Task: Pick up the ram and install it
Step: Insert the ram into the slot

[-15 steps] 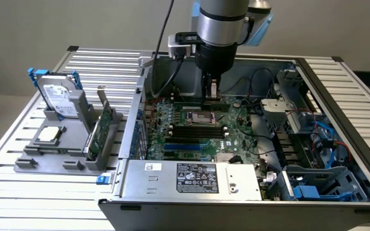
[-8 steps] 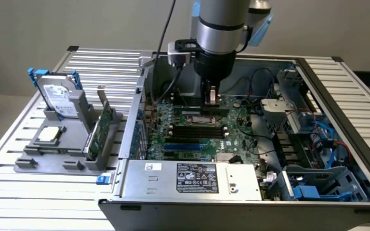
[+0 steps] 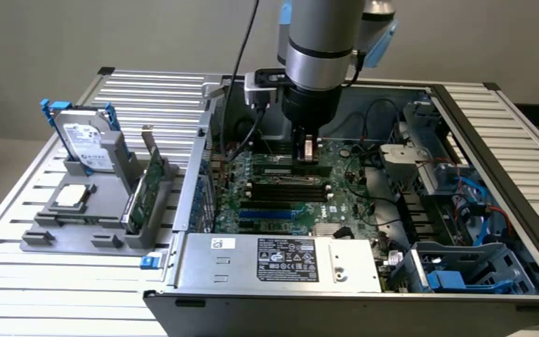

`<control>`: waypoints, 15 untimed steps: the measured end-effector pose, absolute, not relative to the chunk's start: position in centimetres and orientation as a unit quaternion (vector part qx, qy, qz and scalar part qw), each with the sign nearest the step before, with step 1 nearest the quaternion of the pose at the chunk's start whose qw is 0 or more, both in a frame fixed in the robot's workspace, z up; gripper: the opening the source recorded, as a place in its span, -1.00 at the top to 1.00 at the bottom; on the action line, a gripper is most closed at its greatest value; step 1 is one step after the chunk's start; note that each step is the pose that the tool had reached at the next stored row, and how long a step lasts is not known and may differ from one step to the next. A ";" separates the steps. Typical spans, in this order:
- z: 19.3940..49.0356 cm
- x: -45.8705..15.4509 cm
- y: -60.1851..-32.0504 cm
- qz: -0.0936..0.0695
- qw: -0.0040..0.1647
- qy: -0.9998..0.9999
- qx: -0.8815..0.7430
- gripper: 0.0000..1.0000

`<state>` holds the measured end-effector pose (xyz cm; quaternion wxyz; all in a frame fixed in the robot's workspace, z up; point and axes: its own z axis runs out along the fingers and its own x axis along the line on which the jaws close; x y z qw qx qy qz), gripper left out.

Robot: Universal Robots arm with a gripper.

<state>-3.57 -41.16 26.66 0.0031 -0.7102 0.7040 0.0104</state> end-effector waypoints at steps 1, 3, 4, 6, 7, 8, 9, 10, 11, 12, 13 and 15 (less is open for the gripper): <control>26.5 -3.6 -41.2 0.010 0.003 0.704 -0.710 0.73; 26.1 -3.6 -41.2 0.010 0.003 0.705 -0.709 0.73; 25.9 -3.6 -41.2 0.010 0.003 0.705 -0.709 0.73; 25.6 -3.6 -41.2 0.010 0.003 0.706 -0.709 0.73; 25.4 -3.6 -41.3 0.010 0.003 0.706 -0.708 0.73; 25.2 -3.6 -41.3 0.010 0.003 0.706 -0.708 0.73; 25.0 -3.6 -41.3 0.011 0.003 0.706 -0.708 0.73; 24.8 -3.6 -41.3 0.011 0.003 0.707 -0.708 0.73; 24.7 -3.6 -41.3 0.011 0.003 0.707 -0.707 0.73; 24.5 -3.6 -41.3 0.011 0.003 0.707 -0.707 0.73; 24.3 -3.6 -41.3 0.011 0.003 0.707 -0.707 0.73; 23.9 -3.6 -41.4 0.011 0.002 0.707 -0.707 0.73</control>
